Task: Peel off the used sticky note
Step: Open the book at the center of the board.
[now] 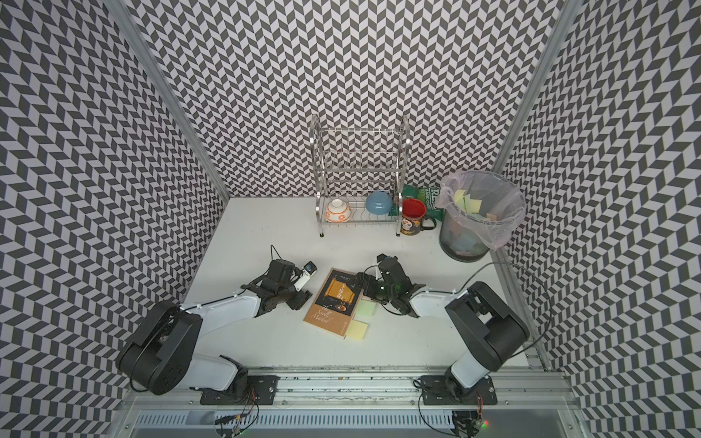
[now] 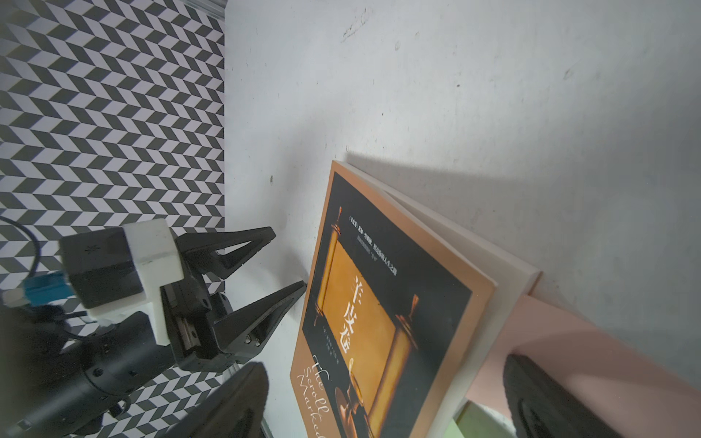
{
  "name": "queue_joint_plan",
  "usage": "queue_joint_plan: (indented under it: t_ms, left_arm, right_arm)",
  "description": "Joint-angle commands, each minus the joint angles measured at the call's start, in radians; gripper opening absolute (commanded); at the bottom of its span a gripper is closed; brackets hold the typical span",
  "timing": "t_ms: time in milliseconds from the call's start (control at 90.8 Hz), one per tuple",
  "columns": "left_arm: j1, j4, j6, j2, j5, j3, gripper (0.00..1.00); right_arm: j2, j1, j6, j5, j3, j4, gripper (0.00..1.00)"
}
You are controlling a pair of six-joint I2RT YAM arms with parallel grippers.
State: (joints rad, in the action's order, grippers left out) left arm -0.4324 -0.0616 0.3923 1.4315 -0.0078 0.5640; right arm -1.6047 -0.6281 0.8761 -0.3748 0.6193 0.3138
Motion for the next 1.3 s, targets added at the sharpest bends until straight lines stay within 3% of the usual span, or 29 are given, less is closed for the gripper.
queue_joint_plan:
  t_ms: [0,496,903,1289]
  left_arm:
    - [-0.006,-0.026,0.002,0.017,-0.026,-0.023,0.71]
    - [-0.008,-0.024,0.002,0.018,-0.023,-0.023,0.71]
    - [-0.008,-0.023,0.002,0.018,-0.023,-0.023,0.71]
    - [-0.007,-0.021,0.003,0.022,-0.022,-0.021,0.70]
  right_arm:
    - [-0.015,-0.012,0.003,0.001,0.025,0.053,1.00]
    - [-0.019,-0.018,0.008,-0.019,0.042,0.068,1.00]
    - [-0.061,-0.018,0.076,-0.075,-0.006,0.197,1.00]
    - [-0.015,-0.031,0.056,-0.119,0.002,0.239,0.94]
